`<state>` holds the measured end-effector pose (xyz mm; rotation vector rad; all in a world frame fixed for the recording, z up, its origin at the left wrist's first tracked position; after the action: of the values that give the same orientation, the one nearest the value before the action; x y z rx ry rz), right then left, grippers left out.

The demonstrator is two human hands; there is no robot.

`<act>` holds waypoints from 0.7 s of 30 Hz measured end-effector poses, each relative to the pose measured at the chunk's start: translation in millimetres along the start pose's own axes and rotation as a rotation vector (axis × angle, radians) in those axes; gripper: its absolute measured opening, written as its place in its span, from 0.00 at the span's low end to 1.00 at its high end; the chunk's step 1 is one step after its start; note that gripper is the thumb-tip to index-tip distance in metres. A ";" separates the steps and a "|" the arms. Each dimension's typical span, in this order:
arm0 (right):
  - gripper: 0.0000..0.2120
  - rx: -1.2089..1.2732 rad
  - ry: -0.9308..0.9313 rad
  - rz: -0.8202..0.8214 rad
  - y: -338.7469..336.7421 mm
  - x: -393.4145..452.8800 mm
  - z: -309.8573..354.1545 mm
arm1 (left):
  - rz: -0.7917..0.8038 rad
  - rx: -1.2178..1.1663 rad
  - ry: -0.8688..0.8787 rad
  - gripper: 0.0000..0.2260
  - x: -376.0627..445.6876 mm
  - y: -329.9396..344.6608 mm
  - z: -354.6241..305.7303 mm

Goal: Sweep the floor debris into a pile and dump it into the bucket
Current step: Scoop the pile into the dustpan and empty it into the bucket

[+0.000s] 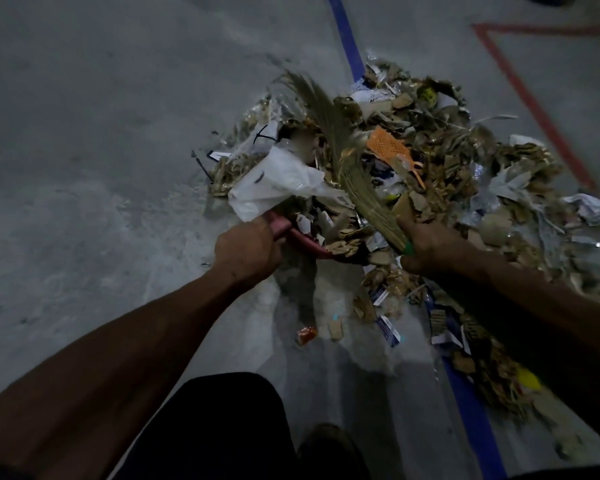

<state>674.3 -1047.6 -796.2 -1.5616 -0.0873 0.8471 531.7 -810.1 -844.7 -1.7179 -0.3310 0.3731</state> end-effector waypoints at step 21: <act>0.37 0.193 -0.073 -0.114 -19.3 -86.5 13.3 | -0.017 -0.108 0.047 0.18 -46.4 -66.5 4.2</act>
<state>612.3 -1077.4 -738.7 -1.3333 -0.1417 0.7984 487.0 -814.2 -776.9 -1.8253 -0.3365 0.3065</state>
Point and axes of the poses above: each hand's wrist, its own x-axis towards the middle knuckle, its own y-axis out of the palm, z = x × y, the point moved 3 cm from there along x, towards the middle knuckle, and after that the axes turned 3 degrees about x, right-handed, at the moved point
